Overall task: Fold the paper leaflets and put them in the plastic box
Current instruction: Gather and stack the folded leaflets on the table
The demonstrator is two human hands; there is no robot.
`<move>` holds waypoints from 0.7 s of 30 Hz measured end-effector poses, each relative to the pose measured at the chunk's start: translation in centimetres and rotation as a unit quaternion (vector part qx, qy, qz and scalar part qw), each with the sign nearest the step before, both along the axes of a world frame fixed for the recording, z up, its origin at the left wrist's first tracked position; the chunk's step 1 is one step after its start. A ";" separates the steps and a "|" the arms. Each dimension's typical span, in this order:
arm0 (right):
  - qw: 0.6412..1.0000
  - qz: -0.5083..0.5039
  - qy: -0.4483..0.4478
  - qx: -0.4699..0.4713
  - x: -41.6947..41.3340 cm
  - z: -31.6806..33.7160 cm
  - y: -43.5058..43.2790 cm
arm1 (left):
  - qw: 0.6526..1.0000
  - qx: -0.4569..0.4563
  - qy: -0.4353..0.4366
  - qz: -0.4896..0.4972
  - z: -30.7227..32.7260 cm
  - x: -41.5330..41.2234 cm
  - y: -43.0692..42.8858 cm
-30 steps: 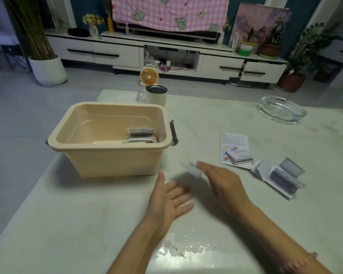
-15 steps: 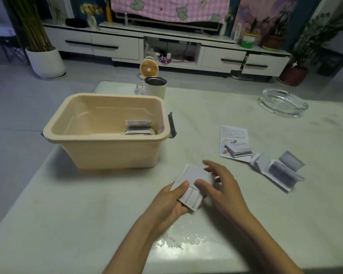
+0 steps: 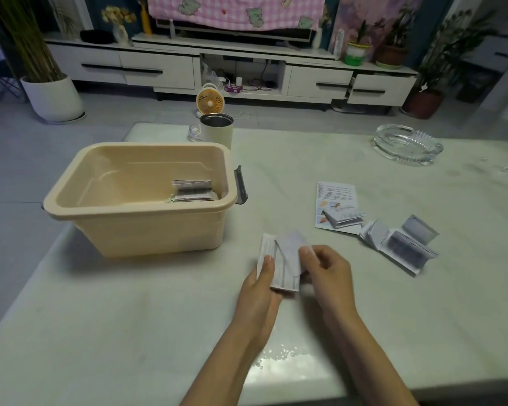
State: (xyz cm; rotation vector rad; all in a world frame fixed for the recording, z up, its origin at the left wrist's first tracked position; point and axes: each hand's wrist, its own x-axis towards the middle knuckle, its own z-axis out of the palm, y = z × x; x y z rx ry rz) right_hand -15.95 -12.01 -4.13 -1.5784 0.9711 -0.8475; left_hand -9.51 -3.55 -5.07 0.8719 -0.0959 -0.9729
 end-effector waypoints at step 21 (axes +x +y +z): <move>0.758 0.210 0.590 -0.181 3.0 5.0 -19.0 | 0.999 0.029 0.036 0.000 -0.5 0.7 0.1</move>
